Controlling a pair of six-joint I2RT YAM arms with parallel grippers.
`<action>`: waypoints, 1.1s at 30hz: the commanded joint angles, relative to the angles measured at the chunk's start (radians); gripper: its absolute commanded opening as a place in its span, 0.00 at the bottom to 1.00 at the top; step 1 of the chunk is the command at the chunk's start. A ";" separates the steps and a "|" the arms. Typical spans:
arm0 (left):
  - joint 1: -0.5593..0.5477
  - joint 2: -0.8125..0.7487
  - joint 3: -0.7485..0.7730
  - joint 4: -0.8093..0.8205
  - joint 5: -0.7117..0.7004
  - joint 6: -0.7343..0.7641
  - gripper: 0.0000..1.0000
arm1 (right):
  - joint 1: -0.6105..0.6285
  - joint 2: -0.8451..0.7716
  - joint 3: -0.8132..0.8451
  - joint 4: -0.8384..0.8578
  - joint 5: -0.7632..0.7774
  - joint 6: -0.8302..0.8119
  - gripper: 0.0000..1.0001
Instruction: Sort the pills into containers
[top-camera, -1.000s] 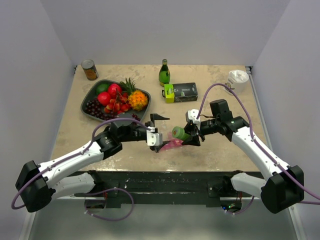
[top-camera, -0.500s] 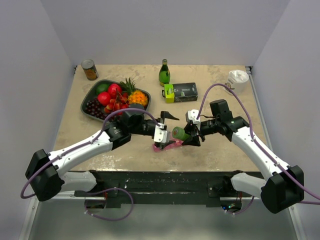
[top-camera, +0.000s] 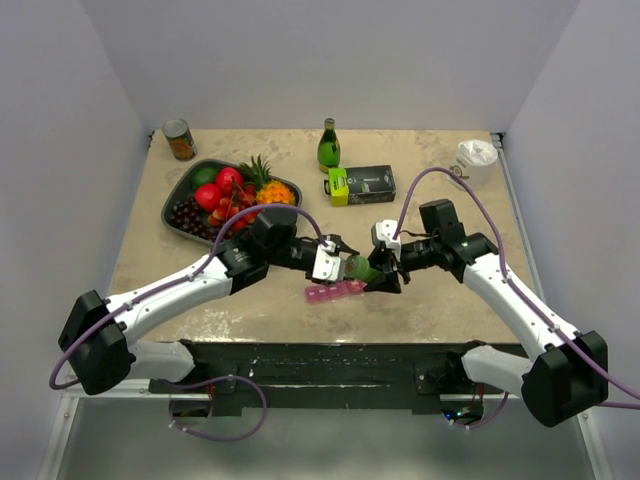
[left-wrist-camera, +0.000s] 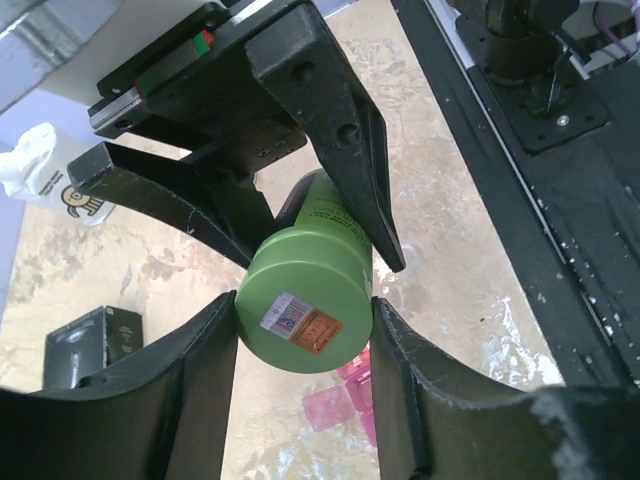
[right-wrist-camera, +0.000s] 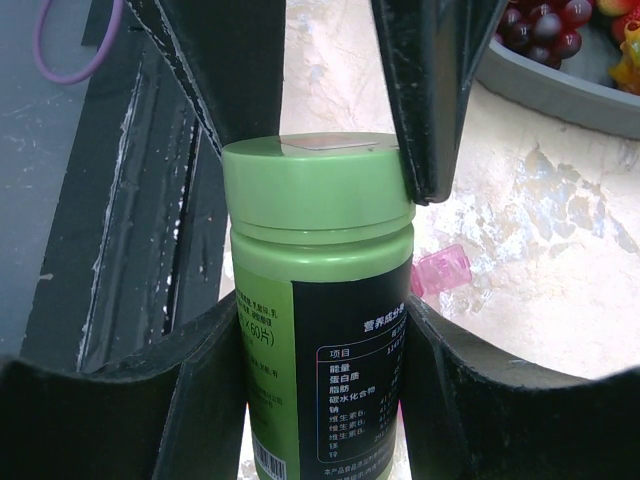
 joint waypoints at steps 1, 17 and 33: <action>0.001 -0.024 0.032 0.077 0.014 -0.145 0.09 | 0.001 -0.026 0.007 0.017 -0.033 -0.010 0.00; -0.004 0.038 0.222 -0.115 -0.262 -1.478 0.00 | -0.002 -0.022 0.004 0.041 -0.012 0.014 0.00; -0.012 0.077 0.333 -0.265 -0.346 -1.594 0.43 | -0.006 -0.022 0.001 0.046 -0.007 0.017 0.00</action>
